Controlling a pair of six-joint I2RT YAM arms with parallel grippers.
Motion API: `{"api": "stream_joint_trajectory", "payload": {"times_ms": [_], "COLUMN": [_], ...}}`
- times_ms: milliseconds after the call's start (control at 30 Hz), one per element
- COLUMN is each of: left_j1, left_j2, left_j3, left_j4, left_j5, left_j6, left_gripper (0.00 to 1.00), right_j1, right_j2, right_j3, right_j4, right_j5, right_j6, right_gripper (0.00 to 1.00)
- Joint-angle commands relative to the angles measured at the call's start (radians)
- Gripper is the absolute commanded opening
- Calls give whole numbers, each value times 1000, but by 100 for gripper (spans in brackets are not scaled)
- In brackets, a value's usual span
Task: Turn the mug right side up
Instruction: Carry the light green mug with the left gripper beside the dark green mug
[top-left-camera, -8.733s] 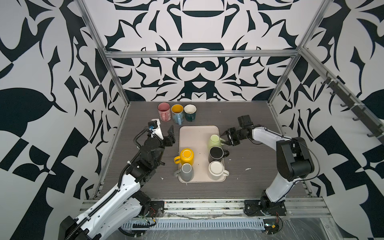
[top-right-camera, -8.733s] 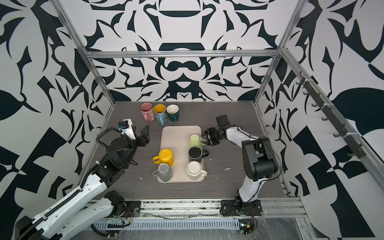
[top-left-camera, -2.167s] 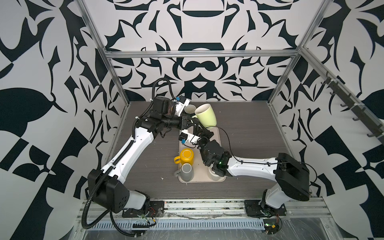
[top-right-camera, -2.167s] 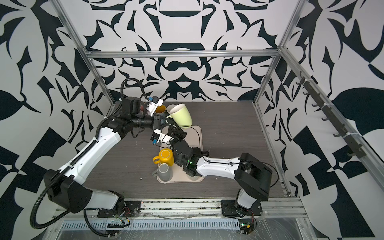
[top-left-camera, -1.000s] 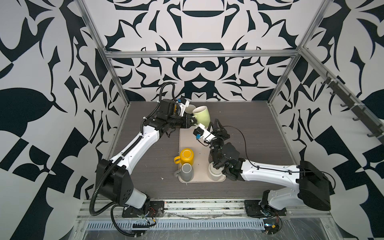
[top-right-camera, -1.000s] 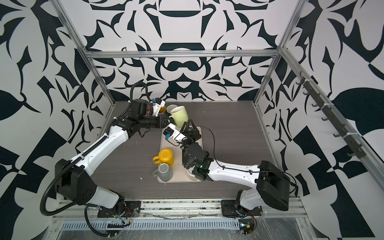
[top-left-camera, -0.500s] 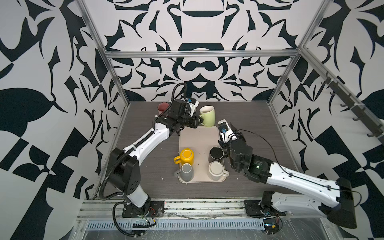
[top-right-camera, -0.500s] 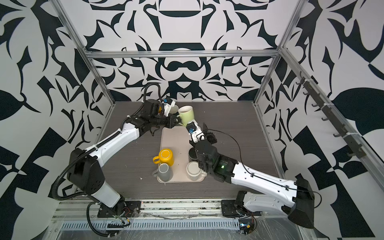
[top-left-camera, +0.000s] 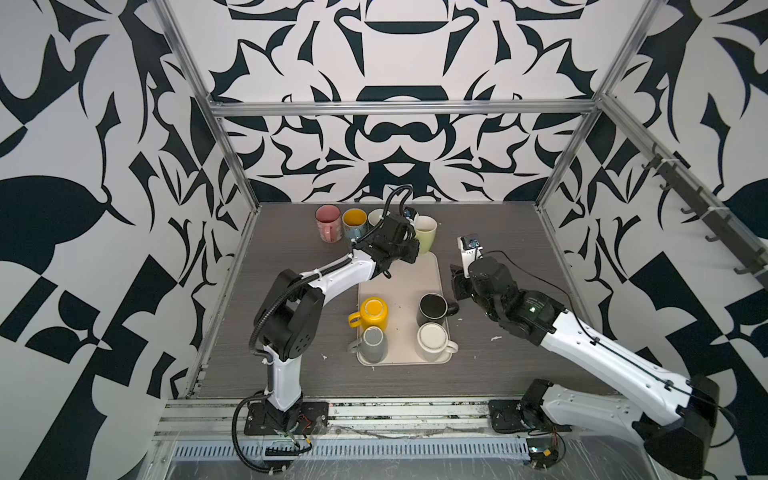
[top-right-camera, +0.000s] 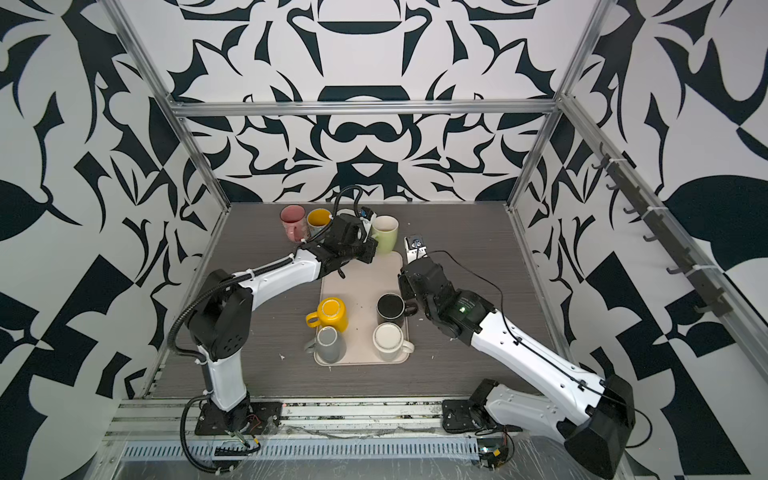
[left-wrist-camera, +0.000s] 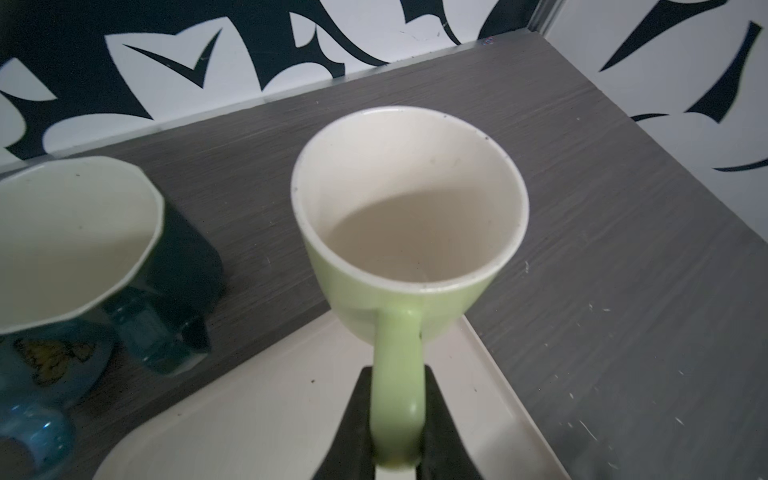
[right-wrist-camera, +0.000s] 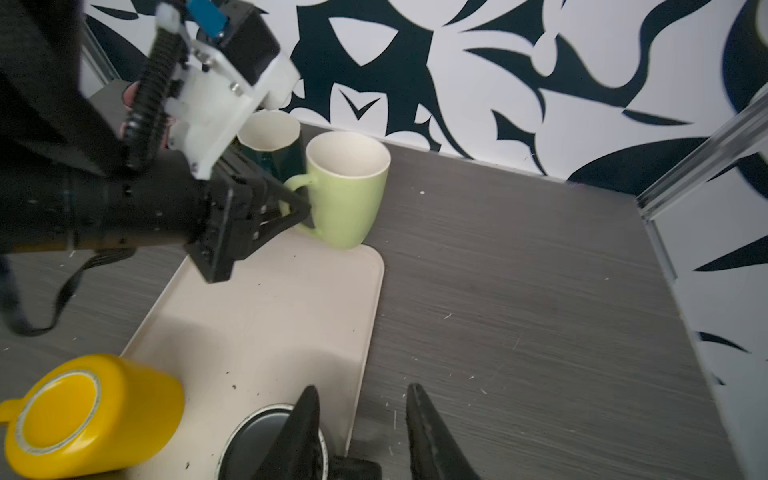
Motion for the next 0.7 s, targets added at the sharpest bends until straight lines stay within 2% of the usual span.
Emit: {"api": "stream_joint_trajectory", "payload": {"times_ms": [0,267,667], "left_j1": [3,3,6], "left_j2": [29,156,264], "left_j3": [58,128,172], "left_j4": [239,305,369], "left_j5": [-125,-193,-259], "left_j6": [2,2,-2], "left_gripper": [0,0,0], "right_j1": [-11,-39,-67], "right_j2": [-20,-56,-52], "right_j3": [-15,-50,-67], "right_j4": [-6,10,25], "right_j5": [-54,-57,-88], "right_j6": [64,68,79], "right_gripper": [36,36,36]}}
